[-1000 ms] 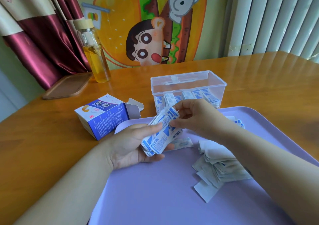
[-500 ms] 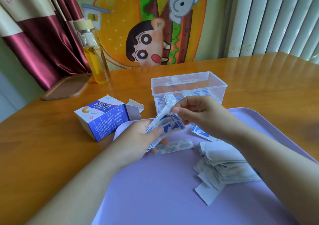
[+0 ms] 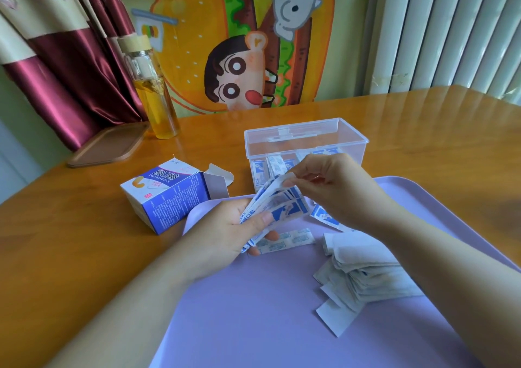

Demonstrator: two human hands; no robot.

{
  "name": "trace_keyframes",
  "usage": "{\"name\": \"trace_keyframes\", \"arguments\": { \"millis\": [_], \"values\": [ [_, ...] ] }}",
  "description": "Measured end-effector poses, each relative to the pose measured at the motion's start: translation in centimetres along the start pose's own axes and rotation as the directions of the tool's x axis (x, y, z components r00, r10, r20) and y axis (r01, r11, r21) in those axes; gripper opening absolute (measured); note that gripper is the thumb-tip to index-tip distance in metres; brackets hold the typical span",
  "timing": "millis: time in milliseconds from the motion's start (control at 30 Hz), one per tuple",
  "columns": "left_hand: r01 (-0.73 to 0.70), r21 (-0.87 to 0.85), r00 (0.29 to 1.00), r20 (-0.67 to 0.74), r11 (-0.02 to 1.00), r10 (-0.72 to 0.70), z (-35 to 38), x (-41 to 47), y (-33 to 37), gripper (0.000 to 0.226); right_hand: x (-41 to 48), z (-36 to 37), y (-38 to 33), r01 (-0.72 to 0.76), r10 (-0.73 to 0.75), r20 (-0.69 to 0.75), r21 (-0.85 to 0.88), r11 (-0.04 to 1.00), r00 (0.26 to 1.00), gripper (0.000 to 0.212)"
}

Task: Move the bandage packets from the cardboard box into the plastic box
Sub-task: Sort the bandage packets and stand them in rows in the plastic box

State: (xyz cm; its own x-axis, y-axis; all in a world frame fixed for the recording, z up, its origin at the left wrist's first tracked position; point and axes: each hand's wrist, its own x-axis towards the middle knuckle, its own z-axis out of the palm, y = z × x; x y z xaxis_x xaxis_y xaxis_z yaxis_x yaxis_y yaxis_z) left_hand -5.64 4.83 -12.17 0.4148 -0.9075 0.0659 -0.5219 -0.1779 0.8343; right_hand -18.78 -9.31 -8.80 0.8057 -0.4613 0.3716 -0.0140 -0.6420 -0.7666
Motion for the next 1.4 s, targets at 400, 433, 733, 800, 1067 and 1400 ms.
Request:
{"name": "trace_keyframes", "arguments": {
  "millis": [400,433,733,800,1067,1400],
  "values": [
    [0.175,-0.666,0.966,-0.028,0.725,-0.258,0.2,0.0,1.7,0.017,0.0,-0.4,0.0,0.343,-0.5,-0.506,-0.375,0.861,0.703,0.011],
    [0.173,-0.729,0.962,-0.019,0.662,-0.272,0.2,0.0,1.8,0.016,-0.1,0.4,-0.1,0.377,-0.544,-0.392,-0.428,0.822,0.742,0.012],
    [0.134,-0.846,0.975,0.018,0.516,-0.223,0.4,0.2,2.0,0.022,-0.6,3.7,0.3,0.477,-0.467,0.133,-0.409,0.778,0.874,0.017],
    [0.135,-0.844,0.975,0.019,0.519,-0.223,0.5,0.1,2.1,0.02,-0.6,3.4,0.0,0.459,-0.422,0.183,-0.296,0.837,0.888,0.029],
    [0.103,-0.779,0.987,0.005,0.618,-0.159,0.7,0.0,2.1,0.02,0.3,1.9,0.6,-0.087,0.102,-0.109,0.136,0.987,0.989,0.02],
    [0.08,-0.697,0.983,-0.063,0.712,-0.173,0.9,0.3,1.7,0.017,0.3,1.9,0.4,-0.19,0.2,-0.017,0.255,0.948,0.98,0.015]
  ]
}}
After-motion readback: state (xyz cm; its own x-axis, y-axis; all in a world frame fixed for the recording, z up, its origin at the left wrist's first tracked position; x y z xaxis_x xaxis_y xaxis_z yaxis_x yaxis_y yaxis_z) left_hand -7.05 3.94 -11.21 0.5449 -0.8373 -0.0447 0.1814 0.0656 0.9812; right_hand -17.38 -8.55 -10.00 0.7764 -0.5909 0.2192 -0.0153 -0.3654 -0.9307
